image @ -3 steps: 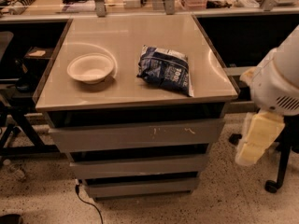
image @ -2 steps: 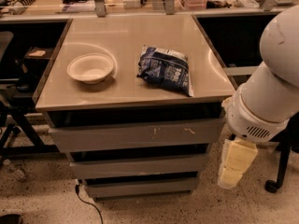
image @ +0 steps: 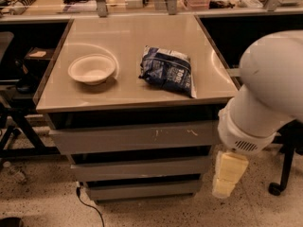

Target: Open top drawer

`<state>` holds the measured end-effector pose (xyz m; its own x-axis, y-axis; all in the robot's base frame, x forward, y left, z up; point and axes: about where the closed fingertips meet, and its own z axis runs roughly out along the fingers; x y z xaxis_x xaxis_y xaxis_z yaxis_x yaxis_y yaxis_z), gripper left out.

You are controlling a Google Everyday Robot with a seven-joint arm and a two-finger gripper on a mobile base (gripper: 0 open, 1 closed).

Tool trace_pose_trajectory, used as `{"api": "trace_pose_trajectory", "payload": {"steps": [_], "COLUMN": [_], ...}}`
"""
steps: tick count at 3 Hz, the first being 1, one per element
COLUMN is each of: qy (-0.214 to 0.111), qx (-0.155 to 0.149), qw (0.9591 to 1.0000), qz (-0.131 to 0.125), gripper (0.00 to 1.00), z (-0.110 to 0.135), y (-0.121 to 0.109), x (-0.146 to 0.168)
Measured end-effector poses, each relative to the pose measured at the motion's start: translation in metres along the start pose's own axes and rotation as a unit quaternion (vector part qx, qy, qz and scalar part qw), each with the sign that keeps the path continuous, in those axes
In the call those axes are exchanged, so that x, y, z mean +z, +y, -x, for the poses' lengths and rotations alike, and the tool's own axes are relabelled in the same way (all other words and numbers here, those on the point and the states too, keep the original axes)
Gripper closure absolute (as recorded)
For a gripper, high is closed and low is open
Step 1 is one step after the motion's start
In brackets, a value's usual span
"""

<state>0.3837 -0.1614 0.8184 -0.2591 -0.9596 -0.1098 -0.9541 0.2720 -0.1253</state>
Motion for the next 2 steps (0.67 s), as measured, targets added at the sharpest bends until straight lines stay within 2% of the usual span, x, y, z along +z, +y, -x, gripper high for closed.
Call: {"api": "trace_pose_trajectory", "payload": {"steps": [1,2], "qy": [0.022,0.028], "qx": [0.000,-0.005], "qw": [0.9997,0.9991], "qz": [-0.015,-0.032], "gripper": [0.00,0.00], "z": [0.013,0.031], "y": [0.000,-0.012], "x": [0.042,0.067]}}
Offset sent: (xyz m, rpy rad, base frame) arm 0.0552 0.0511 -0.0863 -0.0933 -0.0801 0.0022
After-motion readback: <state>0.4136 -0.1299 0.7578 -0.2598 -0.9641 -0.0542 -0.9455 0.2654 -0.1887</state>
